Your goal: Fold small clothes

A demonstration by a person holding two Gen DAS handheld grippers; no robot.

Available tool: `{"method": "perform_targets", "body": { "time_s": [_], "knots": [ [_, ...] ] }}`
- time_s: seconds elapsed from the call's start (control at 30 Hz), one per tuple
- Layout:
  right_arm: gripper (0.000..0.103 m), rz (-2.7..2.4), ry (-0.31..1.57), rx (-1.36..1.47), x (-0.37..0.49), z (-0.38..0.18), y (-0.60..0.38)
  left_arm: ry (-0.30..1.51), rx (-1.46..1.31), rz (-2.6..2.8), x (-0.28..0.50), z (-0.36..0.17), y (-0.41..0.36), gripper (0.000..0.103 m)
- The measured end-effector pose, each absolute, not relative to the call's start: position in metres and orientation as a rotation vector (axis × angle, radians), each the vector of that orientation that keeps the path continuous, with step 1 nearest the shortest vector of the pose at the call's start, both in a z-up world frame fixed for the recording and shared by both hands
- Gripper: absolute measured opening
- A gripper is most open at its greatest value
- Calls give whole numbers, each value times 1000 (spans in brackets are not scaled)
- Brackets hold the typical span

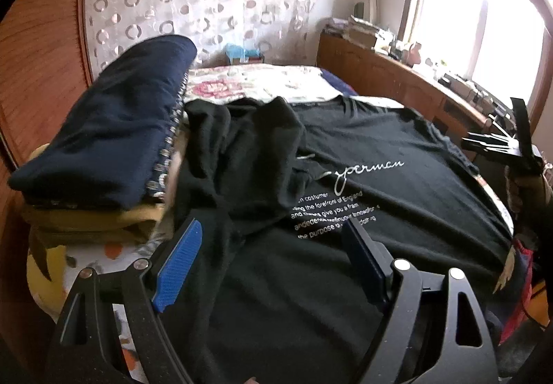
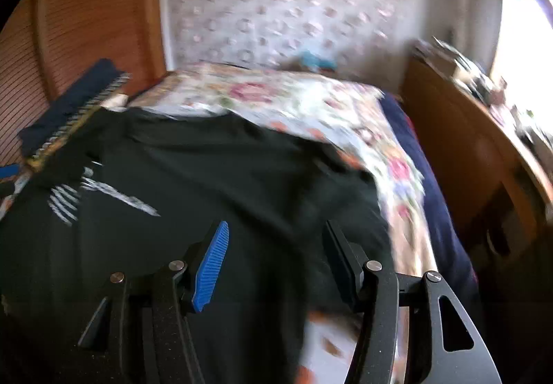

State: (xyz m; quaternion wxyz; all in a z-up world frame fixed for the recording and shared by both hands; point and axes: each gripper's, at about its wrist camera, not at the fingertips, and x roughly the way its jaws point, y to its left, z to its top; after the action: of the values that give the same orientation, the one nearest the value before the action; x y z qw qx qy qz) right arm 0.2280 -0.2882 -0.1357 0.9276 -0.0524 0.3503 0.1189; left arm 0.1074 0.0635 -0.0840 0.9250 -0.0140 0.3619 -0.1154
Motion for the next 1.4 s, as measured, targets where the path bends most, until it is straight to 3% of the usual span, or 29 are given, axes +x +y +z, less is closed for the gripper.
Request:
{"method": "perform_targets", "body": {
  "time_s": [0.5, 0.6, 0.67, 0.7, 0.77, 0.83, 1.1, 1.27, 1.4],
  "knots": [
    [58, 177, 867, 88, 230, -157, -369, 887, 44, -215, 146, -116, 36, 83],
    [46, 208, 867, 101, 230, -153, -369, 895, 54, -212, 151, -117, 33, 83],
    [28, 209, 853, 85, 226, -151, -369, 901, 58, -208, 153, -118, 32, 83],
    [27, 206, 845, 61, 224, -150, -367, 903, 59, -208, 153, -118, 31, 83],
    [12, 182, 830, 22, 225, -154, -364, 911, 65, -210, 155, -120, 28, 84],
    [5, 185, 815, 4, 226, -154, -364, 915, 81, -206, 156, -121, 26, 86],
    [4, 227, 635, -20, 219, -106, -344, 937, 118, -232, 159, -124, 17, 102],
    [4, 370, 588, -49, 212, -90, -291, 938, 123, -232, 160, -125, 14, 103],
    [4, 450, 646, -87, 208, -113, -254, 938, 124, -231, 160, -125, 14, 103]
  ]
}}
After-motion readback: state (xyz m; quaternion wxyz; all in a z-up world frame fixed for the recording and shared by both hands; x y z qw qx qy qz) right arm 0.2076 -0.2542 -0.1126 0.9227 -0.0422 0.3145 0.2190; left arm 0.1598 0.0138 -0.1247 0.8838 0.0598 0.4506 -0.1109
